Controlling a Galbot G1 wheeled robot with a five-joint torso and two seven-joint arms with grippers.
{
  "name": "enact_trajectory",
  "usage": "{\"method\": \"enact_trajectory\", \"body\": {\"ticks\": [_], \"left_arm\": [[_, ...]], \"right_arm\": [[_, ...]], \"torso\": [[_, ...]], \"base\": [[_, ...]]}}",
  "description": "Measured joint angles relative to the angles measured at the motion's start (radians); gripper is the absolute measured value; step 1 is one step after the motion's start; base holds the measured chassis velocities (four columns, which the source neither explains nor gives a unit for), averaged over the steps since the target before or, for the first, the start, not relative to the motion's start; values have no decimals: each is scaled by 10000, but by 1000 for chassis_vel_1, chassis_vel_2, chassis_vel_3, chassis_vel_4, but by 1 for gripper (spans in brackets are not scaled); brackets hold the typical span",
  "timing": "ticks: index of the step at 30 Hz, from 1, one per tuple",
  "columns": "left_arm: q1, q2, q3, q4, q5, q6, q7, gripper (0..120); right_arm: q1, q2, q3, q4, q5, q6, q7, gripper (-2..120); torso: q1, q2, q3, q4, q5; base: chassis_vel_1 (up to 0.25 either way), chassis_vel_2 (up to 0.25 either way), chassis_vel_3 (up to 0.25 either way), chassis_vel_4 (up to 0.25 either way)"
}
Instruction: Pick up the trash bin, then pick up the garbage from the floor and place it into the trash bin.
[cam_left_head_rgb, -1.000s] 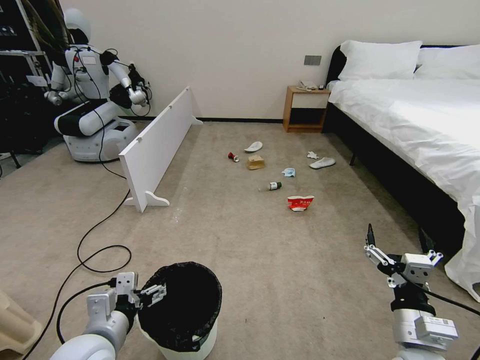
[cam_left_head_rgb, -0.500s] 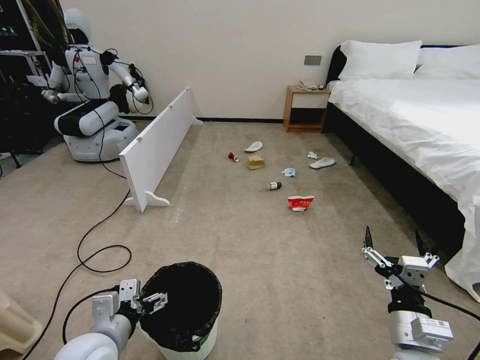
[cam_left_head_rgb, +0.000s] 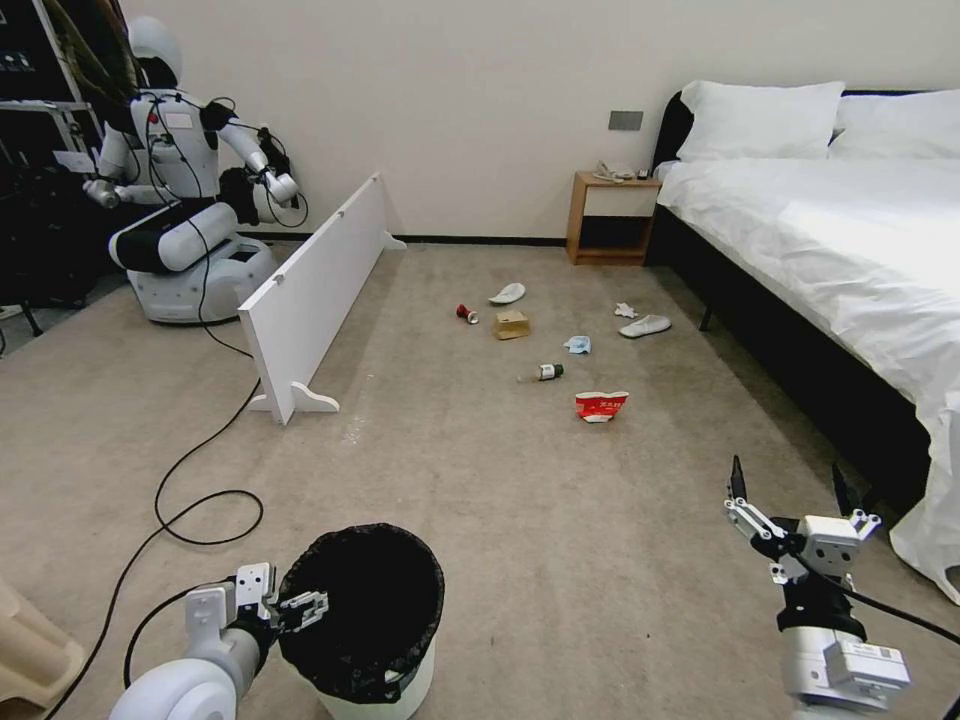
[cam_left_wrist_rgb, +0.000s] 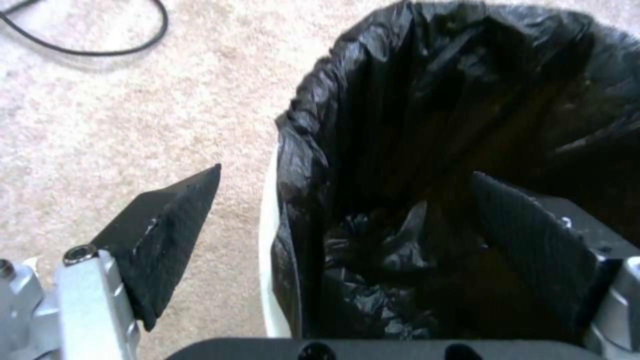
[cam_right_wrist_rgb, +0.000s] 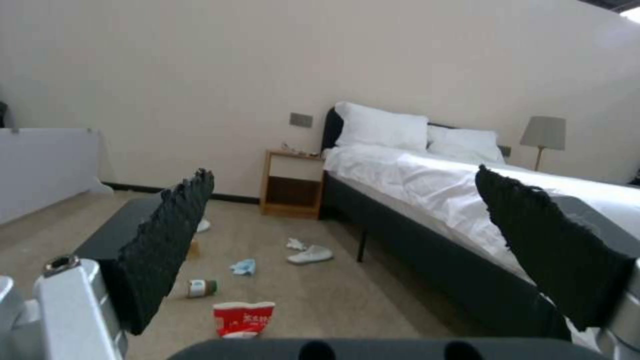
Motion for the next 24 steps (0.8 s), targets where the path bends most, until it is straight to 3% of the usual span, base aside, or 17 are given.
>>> {"method": "enact_trajectory", "body": {"ticks": [5,8,10,15,17,21,24], "left_arm": [[-203,-37,189,273,-47,46,-42,98],[-329,-62,292,507,-47,48,-47,90],[-446,-71,388,755,-43,66,-48,79],[-566,-93,480,1000,-39,78,-48,67],[-630,-110,508,1150,-41,79,-55,53],[-636,-110,487,1218,-55,65,-57,43],[-608,-101,439,1251,-87,56,-46,26]], "right_arm": [[-77,-37,62,79,0,0,-1,100],[-129,-56,106,119,6,0,-1,100],[-178,-63,129,166,13,0,-1,100],[-217,-76,149,237,28,-2,-1,100],[-243,-87,171,284,43,-11,-1,100],[-263,-89,180,309,52,-16,0,100],[-275,-80,182,333,58,-24,3,100]], "torso": [[0,0,1,0,0],[0,0,0,0,0],[0,0,0,0,0],[0,0,0,0,0],[-1,0,0,1,2],[0,0,0,4,5],[0,0,0,2,3]], "base": [[0,0,0,0],[0,0,0,0],[0,0,0,0],[0,0,0,0],[0,0,0,0],[0,0,0,0],[0,0,0,0]]}}
